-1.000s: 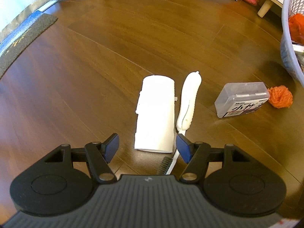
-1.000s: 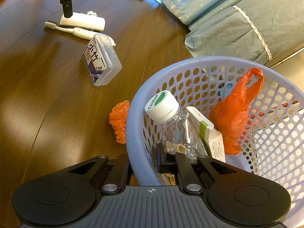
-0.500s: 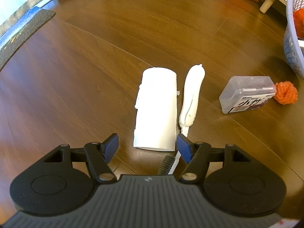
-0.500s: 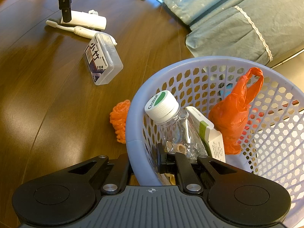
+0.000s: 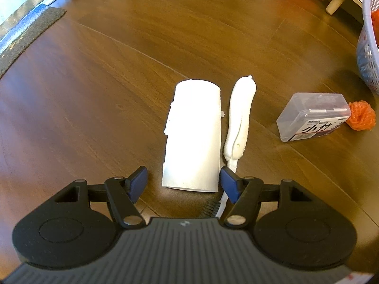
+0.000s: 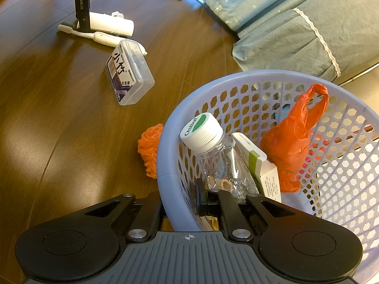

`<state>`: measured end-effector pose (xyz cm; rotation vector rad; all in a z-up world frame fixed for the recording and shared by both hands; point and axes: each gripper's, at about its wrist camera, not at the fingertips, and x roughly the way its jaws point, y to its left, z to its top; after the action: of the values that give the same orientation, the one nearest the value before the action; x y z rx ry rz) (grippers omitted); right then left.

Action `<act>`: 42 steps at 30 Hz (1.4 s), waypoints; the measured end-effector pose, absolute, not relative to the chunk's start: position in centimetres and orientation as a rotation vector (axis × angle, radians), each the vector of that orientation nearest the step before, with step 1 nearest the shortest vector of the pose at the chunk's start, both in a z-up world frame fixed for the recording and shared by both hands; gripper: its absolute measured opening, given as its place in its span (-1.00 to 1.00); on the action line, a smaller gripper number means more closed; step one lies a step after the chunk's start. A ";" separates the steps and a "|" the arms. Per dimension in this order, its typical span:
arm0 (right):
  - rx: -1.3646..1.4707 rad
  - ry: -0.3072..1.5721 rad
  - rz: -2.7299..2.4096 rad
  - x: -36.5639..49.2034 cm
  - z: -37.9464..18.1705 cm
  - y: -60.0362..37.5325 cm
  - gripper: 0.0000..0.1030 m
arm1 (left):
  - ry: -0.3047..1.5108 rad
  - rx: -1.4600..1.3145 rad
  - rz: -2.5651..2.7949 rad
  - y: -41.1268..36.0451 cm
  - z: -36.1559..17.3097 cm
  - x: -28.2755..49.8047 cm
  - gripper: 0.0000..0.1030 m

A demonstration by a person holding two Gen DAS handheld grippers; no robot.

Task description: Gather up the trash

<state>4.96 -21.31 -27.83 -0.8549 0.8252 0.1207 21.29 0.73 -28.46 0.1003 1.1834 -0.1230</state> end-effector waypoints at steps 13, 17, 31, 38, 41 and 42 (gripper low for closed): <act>-0.858 0.826 0.121 4.8 -27.9 -21.3 -0.91 | 1.189 0.110 -0.117 0.3 -28.4 21.6 -0.04; -0.858 0.827 0.121 4.9 -27.9 -21.3 -0.91 | 1.181 0.114 -0.114 0.1 -28.1 21.6 0.02; -0.859 0.827 0.121 4.9 -27.9 -21.3 -0.91 | 1.159 0.264 -0.087 -2.1 -26.9 21.8 0.28; -0.861 0.828 0.121 4.8 -27.9 -21.3 -0.91 | 1.181 0.207 -0.071 -1.9 -27.6 22.4 0.39; -0.862 0.828 0.121 4.8 -27.9 -21.3 -0.91 | 1.170 0.221 -0.074 -2.1 -27.6 22.6 0.40; -0.862 0.828 0.121 4.8 -27.9 -21.3 -0.91 | 1.168 0.225 -0.075 -2.1 -27.5 22.4 0.40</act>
<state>4.81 -21.29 -27.89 -0.8623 0.8283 0.1212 22.43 -2.13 -27.54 0.2250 1.1684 -0.0746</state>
